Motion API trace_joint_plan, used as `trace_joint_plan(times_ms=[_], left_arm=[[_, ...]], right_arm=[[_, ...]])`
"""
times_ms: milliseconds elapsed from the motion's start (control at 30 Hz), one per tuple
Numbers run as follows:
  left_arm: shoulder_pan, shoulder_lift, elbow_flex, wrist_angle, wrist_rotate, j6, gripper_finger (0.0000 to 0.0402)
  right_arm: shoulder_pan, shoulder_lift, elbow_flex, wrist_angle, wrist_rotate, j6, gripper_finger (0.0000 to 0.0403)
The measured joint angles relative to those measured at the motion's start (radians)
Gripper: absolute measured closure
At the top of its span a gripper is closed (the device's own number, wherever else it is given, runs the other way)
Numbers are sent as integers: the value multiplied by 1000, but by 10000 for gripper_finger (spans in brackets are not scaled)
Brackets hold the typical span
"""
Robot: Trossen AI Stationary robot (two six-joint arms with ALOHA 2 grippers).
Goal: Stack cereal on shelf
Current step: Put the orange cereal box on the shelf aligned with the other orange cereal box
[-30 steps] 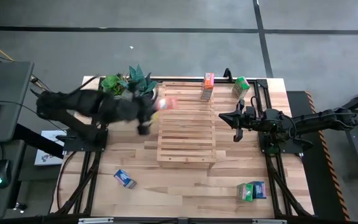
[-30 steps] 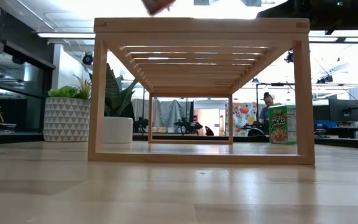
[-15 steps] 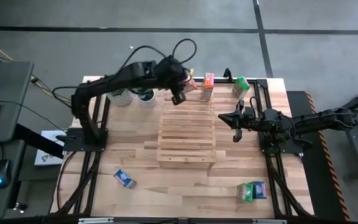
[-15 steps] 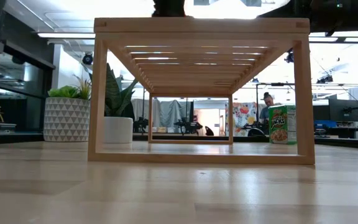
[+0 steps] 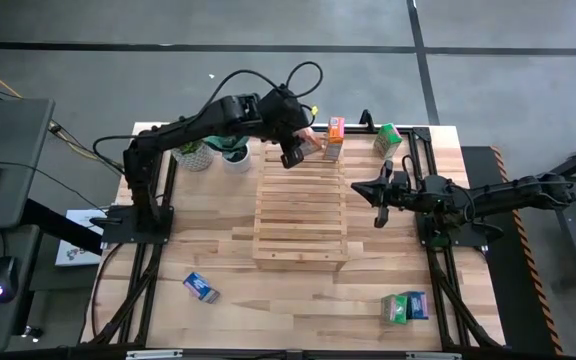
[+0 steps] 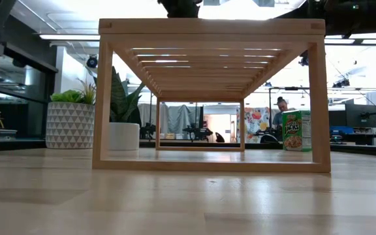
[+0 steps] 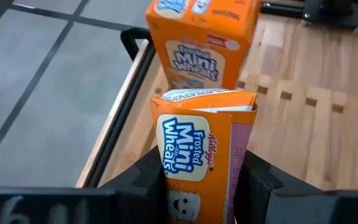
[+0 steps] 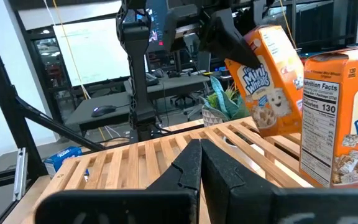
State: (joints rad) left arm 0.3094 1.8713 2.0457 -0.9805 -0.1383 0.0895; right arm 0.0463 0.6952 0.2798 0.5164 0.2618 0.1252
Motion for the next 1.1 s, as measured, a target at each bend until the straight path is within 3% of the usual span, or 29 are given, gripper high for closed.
trace_joint_plan(times_ms=[500,1100], left_arm=[[48,54,1,24,-1,10,237],[49,63,0,96,31,20,233]], right_arm=[[0,0,0,-3,0,5,403],[0,0,0,-5,25,-2,403]])
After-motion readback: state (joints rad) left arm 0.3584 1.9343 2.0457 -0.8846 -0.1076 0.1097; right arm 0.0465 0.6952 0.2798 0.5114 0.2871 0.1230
